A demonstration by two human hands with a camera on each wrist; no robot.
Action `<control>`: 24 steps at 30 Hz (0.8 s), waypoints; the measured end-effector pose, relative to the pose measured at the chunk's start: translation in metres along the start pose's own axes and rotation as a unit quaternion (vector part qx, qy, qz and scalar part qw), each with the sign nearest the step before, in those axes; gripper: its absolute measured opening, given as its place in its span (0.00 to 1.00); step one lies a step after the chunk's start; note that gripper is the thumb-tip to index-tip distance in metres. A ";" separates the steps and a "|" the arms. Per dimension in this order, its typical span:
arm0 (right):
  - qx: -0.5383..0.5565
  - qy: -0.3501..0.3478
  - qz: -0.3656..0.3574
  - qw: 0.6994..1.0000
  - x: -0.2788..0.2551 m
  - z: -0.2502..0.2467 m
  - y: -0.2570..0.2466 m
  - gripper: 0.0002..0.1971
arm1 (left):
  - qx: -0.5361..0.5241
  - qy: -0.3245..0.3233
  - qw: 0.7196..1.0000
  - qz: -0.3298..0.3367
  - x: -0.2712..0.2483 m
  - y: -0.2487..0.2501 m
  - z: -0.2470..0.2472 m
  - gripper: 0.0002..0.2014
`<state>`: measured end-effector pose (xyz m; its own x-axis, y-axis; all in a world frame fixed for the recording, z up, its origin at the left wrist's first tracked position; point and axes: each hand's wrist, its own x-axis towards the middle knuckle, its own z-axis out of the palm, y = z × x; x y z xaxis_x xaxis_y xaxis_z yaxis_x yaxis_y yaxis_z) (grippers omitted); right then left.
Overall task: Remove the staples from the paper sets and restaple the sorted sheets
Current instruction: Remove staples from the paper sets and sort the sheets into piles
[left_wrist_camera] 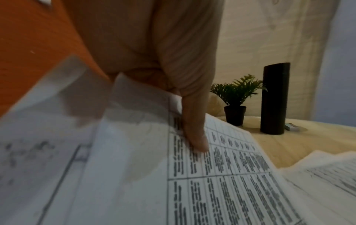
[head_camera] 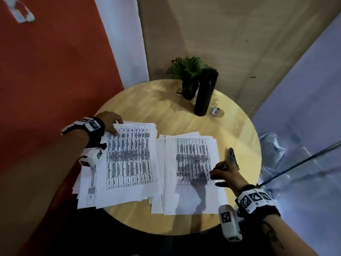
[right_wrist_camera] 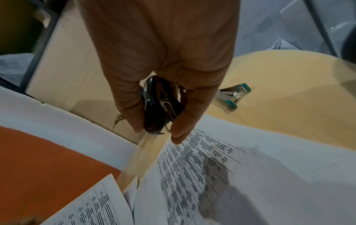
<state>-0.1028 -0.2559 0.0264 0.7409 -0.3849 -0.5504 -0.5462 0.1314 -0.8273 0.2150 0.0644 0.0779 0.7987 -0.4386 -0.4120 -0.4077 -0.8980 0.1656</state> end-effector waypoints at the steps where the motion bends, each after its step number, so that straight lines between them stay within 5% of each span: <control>1: -0.004 0.001 0.008 1.000 0.003 0.002 0.006 0.13 | 0.007 -0.002 1.000 -0.004 0.003 0.000 0.000 0.24; 10: -0.021 0.009 0.048 0.999 0.029 0.016 0.035 0.15 | 0.067 -0.005 0.997 -0.037 0.027 -0.008 0.013 0.32; 15: -0.033 -0.015 0.073 0.997 0.044 0.023 0.042 0.09 | 0.233 0.106 0.966 -0.023 0.024 0.017 0.032 0.35; 19: 0.078 -0.014 0.110 0.991 0.052 0.017 0.043 0.09 | 0.090 0.139 0.986 0.036 0.014 0.083 0.072 0.28; 22: 0.158 0.015 0.121 0.980 0.052 0.015 0.047 0.08 | -0.048 0.071 0.995 0.047 0.003 0.134 0.122 0.27; 24: 0.157 0.016 0.113 0.981 0.050 0.016 0.047 0.08 | -0.087 0.018 0.996 -0.002 -0.004 0.156 0.156 0.35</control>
<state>-0.0849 -0.2545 -0.0422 0.5995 -0.3418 -0.7237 -0.5440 0.4892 -0.6817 0.0797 -0.0685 -0.0341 0.8167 -0.4325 -0.3820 -0.3236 -0.8914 0.3172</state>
